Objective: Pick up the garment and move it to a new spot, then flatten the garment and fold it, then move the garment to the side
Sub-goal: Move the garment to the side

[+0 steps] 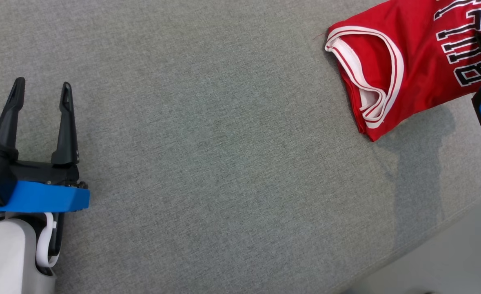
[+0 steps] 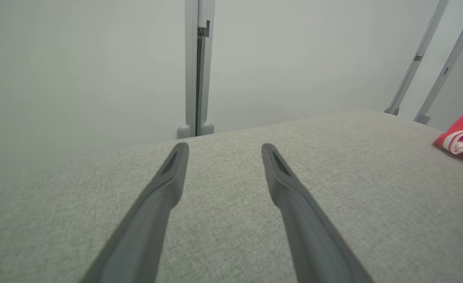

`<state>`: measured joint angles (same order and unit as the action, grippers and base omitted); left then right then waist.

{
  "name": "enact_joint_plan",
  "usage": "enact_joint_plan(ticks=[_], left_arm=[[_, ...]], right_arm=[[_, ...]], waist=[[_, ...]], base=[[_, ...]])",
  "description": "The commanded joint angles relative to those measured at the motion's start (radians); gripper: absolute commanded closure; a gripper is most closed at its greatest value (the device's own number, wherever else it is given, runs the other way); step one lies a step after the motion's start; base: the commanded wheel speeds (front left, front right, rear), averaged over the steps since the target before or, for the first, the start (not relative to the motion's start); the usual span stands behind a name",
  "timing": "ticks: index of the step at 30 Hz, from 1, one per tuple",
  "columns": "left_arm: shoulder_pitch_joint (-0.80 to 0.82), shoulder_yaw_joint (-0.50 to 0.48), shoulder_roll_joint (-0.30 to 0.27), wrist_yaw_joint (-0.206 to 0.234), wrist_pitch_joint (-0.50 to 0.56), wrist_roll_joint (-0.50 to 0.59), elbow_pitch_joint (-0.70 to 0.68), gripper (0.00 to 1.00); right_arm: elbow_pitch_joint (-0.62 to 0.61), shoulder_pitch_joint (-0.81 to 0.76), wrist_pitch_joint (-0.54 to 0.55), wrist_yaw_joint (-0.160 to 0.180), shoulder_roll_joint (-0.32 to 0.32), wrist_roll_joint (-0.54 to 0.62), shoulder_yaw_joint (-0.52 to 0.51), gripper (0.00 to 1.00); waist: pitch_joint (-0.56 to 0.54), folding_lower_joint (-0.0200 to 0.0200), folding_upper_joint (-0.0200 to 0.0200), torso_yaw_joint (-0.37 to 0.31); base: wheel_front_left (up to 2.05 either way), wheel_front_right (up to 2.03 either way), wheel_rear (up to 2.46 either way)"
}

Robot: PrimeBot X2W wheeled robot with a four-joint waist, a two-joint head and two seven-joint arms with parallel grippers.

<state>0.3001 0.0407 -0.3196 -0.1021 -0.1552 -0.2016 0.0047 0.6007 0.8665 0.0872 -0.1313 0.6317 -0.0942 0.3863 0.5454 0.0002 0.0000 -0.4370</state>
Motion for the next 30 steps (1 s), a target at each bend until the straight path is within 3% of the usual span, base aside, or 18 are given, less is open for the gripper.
enact_joint_plan(ticks=[1, 7, 8, 9, 14, 21, 30], left_arm=[[-0.01, -0.003, -0.01, 0.006, 0.007, 0.002, -0.014, 0.0], [-0.018, 0.005, -0.012, 0.011, 0.016, -0.004, -0.024, 0.0], [-0.02, 0.006, -0.011, 0.011, 0.015, -0.006, -0.022, 0.0], [-0.023, 0.008, -0.008, 0.011, 0.012, -0.007, -0.019, 0.0], [-0.032, 0.017, 0.009, 0.018, -0.007, -0.015, 0.003, 0.0], [-0.065, 0.044, 0.071, 0.022, -0.066, -0.042, 0.105, 0.0], [-0.157, 0.056, 0.137, 0.032, -0.104, -0.061, 0.217, 0.0]], right_arm=[[0.012, 0.007, -0.012, 0.001, -0.017, 0.019, -0.022, 1.0], [0.039, -0.012, -0.042, 0.001, -0.053, 0.071, -0.078, 0.96], [0.041, -0.016, -0.044, 0.001, -0.058, 0.082, -0.085, 0.61], [0.041, -0.019, -0.048, 0.001, -0.063, 0.089, -0.09, 0.0], [0.053, -0.04, -0.063, 0.001, -0.085, 0.102, -0.111, 0.0], [0.022, -0.136, -0.121, 0.0, -0.139, 0.029, -0.168, 0.0], [-0.238, -0.446, -0.24, 0.0, -0.279, -0.116, -0.298, 0.0]], waist=[[0.002, -0.0002, 0.0, -0.002], [-0.003, -0.0002, 0.0, 0.006], [-0.006, -0.0002, 0.0, 0.008], [-0.012, -0.0002, 0.0, 0.012], [-0.05, -0.0002, 0.0, 0.034], [-0.2, -0.0002, 0.0, 0.121], [-0.381, -0.0002, 0.0, 0.265]], base=[[0.0, 0.0, 0.0], [0.0, 0.0, 0.0], [0.0, 0.0, 0.0], [0.0, 0.0, 0.0], [0.0, 0.0, 0.0], [0.0, 0.0, 0.0], [0.0, 0.0, 0.0]])
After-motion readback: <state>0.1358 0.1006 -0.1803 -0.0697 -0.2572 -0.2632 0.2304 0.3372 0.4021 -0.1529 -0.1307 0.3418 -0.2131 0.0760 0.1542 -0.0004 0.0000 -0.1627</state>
